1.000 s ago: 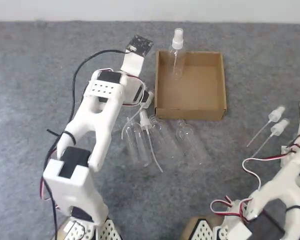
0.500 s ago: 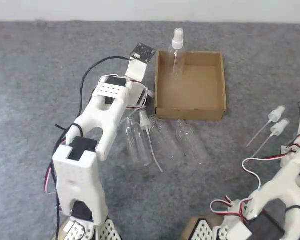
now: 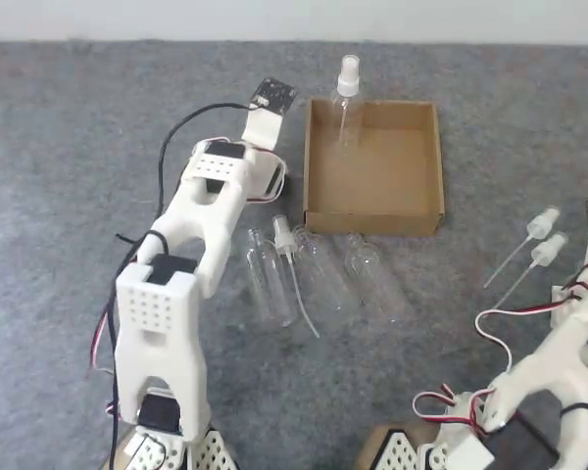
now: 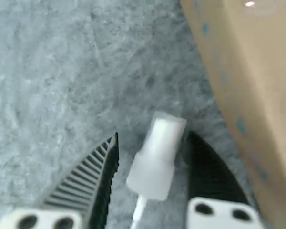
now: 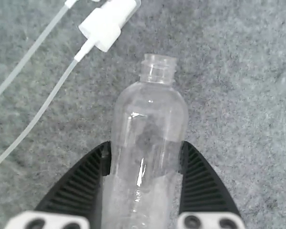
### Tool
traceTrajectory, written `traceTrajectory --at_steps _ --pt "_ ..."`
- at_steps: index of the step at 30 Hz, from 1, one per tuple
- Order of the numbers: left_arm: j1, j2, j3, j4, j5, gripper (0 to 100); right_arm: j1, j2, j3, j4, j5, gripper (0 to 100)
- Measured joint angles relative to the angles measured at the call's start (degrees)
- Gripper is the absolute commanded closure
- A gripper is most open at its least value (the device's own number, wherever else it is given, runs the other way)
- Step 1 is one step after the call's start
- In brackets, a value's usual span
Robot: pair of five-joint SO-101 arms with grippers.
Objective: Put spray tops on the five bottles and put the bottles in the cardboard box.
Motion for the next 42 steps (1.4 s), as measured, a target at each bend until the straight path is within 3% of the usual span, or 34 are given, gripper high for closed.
traceTrajectory --at_steps 3,9,18,22,29,38,42 --pt "0.2 3.1 -6.1 4.3 0.0 99 0.0 0.0 0.0 0.0 0.0 92.4" --pt "-4.2 4.8 -17.6 17.4 0.0 99 0.0 0.0 0.0 0.0 0.2 92.4" --pt "-11.4 4.8 -36.7 45.3 2.2 99 0.0 0.0 0.0 0.0 0.3 92.4" --pt "-12.7 4.0 -35.0 47.4 2.1 99 0.0 0.0 0.0 0.0 0.4 92.4" --pt "-12.8 -14.2 -12.4 46.3 2.3 99 0.0 0.0 0.0 0.0 0.4 92.4" --pt "-9.6 -57.4 37.1 23.2 0.4 99 0.0 4.0 0.0 -2.7 4.0 92.4" --pt "-9.1 -65.5 52.6 17.3 0.7 99 0.0 10.3 0.0 -8.4 4.1 92.4"
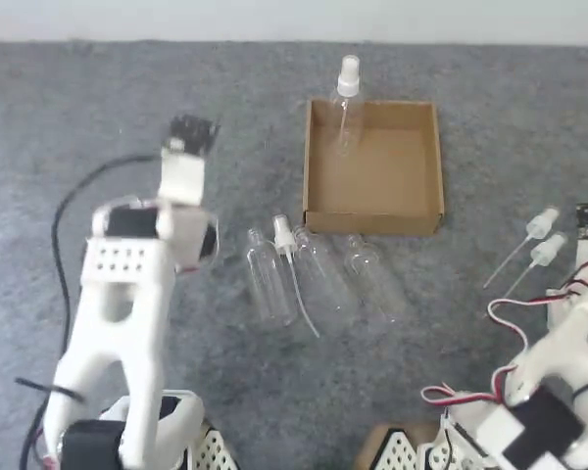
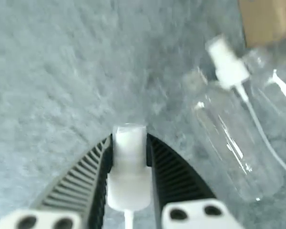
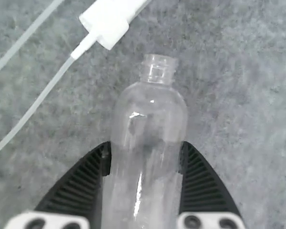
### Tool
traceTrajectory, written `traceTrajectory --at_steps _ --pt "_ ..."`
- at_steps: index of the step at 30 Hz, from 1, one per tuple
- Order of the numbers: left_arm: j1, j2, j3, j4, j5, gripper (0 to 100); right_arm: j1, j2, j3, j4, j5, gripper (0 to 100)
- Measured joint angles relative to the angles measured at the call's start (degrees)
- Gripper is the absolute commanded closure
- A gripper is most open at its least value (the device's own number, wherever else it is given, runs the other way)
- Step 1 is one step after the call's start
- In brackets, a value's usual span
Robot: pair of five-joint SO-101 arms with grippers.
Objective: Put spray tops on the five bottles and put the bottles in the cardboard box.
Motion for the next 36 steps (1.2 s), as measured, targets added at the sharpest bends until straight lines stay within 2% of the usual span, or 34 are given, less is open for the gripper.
traceTrajectory --at_steps 5,11,16,33,36 --pt "0.0 0.4 5.6 -4.0 0.0 97 0.0 3.3 -0.3 -5.1 0.3 92.4" --pt "0.0 7.1 6.1 -6.8 0.0 84 0.4 3.6 -0.3 -5.6 0.3 92.3" --pt "0.4 12.2 6.1 -9.3 0.0 84 1.3 3.9 -0.4 -6.0 0.4 92.3" --pt "0.3 16.2 7.1 -11.3 -0.5 85 2.0 4.0 -0.4 -6.1 4.0 92.3" --pt "0.3 18.7 7.4 -13.4 -1.2 87 2.0 4.0 -0.4 -6.1 4.0 92.3"
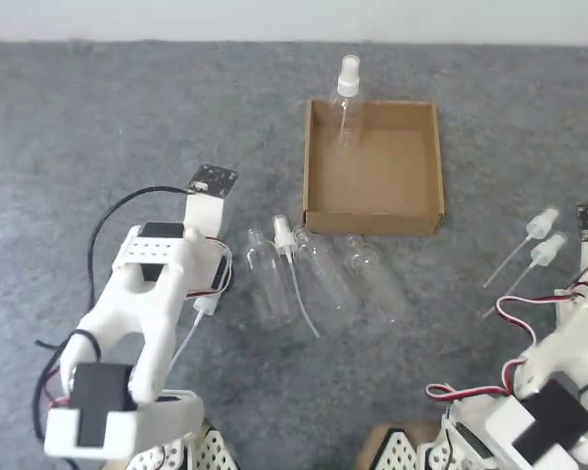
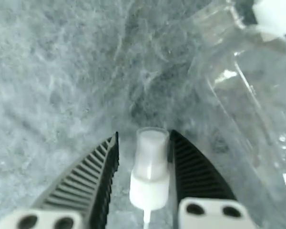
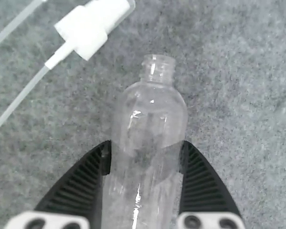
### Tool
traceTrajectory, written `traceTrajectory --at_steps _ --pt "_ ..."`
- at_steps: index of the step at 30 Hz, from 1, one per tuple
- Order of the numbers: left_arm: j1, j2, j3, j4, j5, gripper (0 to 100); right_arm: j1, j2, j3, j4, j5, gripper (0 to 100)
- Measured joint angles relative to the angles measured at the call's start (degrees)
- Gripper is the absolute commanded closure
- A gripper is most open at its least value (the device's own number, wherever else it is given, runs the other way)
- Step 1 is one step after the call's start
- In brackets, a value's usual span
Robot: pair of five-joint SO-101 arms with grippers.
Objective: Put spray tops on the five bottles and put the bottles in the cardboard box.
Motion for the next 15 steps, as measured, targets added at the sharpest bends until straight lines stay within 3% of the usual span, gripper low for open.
traceTrajectory --at_steps 5,8,12,15 --pt "0.5 1.5 0.0 -0.8 -0.4 100 0.2 0.0 0.0 0.0 0.0 92.3" --pt "0.5 1.5 0.0 -0.9 -0.4 99 0.9 0.0 0.0 0.0 0.1 91.7" --pt "0.5 0.7 -0.6 0.4 0.1 99 2.0 0.0 0.0 0.0 0.4 83.9" --pt "0.7 -3.7 -3.5 3.8 4.1 99 2.6 0.2 0.0 0.0 0.4 79.2"
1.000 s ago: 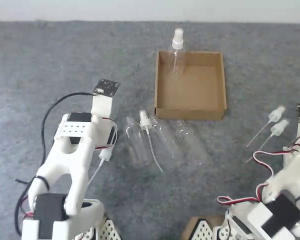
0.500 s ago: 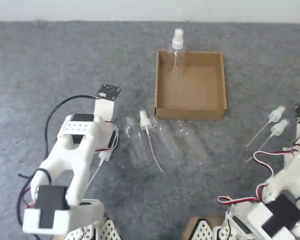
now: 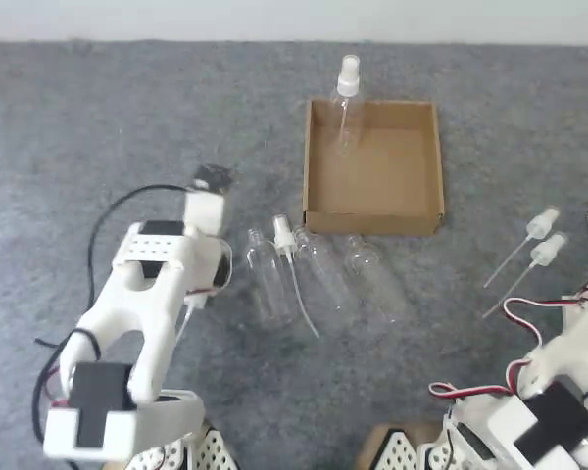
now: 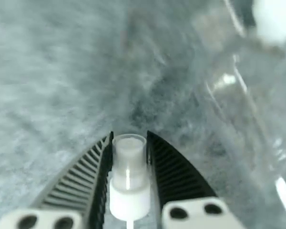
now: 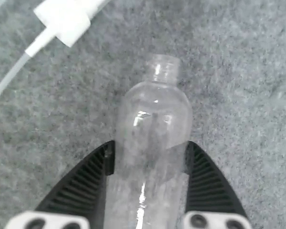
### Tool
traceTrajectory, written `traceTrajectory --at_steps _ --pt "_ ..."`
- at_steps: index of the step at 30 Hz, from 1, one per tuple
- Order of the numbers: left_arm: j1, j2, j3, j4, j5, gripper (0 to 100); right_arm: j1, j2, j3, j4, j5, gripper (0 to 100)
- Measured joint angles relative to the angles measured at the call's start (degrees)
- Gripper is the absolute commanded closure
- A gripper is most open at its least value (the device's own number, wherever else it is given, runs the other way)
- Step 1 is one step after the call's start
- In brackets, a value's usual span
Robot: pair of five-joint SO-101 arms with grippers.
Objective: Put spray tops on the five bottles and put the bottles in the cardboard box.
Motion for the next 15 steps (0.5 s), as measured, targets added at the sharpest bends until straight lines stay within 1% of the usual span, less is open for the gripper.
traceTrajectory --at_steps 3,5,7,12,15 --pt "3.4 -5.5 -5.0 5.9 4.0 99 0.3 0.1 0.0 2.0 0.1 77.9" --pt "5.6 -8.3 -6.6 8.0 4.8 99 0.8 0.4 0.3 4.1 0.1 77.9" --pt "5.4 -9.5 -6.8 8.1 5.1 99 0.5 0.4 0.3 4.9 0.2 77.9" --pt "3.0 -10.5 -3.0 3.6 5.2 99 0.6 0.4 0.3 5.3 0.1 77.9" --pt "3.3 -10.5 -1.1 1.8 5.2 99 0.6 0.4 0.3 6.4 0.2 77.8"
